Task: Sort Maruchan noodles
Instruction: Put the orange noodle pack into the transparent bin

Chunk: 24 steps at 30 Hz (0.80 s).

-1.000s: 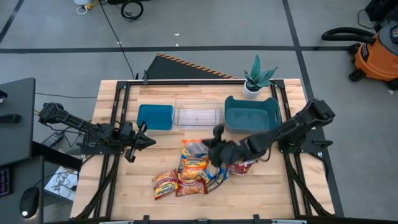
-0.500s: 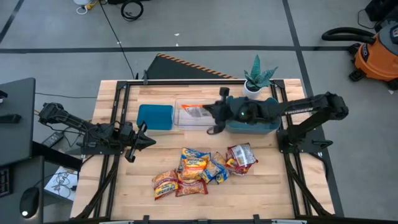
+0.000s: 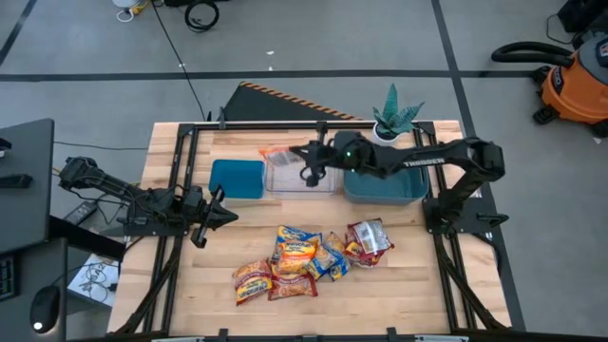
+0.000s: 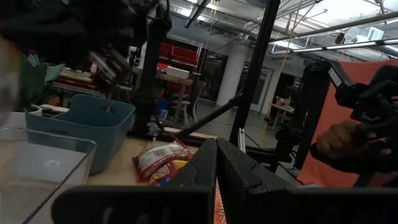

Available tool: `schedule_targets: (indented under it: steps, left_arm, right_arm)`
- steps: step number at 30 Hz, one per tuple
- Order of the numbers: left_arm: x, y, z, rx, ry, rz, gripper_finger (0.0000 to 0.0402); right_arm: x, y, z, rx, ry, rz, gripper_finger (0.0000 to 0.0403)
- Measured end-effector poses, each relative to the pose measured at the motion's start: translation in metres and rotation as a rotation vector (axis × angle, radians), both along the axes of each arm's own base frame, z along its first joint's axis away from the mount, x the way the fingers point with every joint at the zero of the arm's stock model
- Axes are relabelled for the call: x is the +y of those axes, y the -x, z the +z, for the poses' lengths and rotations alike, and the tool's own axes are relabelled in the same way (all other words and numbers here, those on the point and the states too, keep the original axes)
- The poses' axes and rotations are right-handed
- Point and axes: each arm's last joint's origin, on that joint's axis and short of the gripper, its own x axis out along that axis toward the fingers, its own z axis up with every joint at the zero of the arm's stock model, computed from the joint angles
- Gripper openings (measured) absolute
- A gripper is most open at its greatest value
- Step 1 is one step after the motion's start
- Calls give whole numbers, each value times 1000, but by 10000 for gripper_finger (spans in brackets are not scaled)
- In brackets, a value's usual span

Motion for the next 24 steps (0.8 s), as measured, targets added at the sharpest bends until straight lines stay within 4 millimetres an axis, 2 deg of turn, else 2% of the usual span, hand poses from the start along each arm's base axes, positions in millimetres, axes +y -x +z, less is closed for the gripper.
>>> schedule_targets:
  steps: [2, 4, 8, 13, 16, 20, 24]
  left_arm:
    - [0, 0, 0, 0, 0, 0, 14]
    - [0, 0, 0, 0, 0, 0, 14]
    - [0, 0, 0, 0, 0, 0, 14]
    - [0, 0, 0, 0, 0, 0, 14]
    - [0, 0, 0, 0, 0, 0, 14]
    - [0, 0, 0, 0, 0, 0, 14]
    - [0, 0, 0, -1, 0, 1, 14]
  right_arm:
    - [-9, -2, -6, 1, -46, 12, 9]
    - [-15, -6, -21, 48, -97, 16, 8]
    - [-16, -14, -45, 128, -133, 26, 8]
    - [-12, -17, -44, 120, -72, 44, 8]
    - [-19, -15, -43, 123, -41, 4, 9]
    - [-24, -13, -47, 150, -91, 54, 9]
    - [-23, -12, -62, 245, -168, 68, 9]
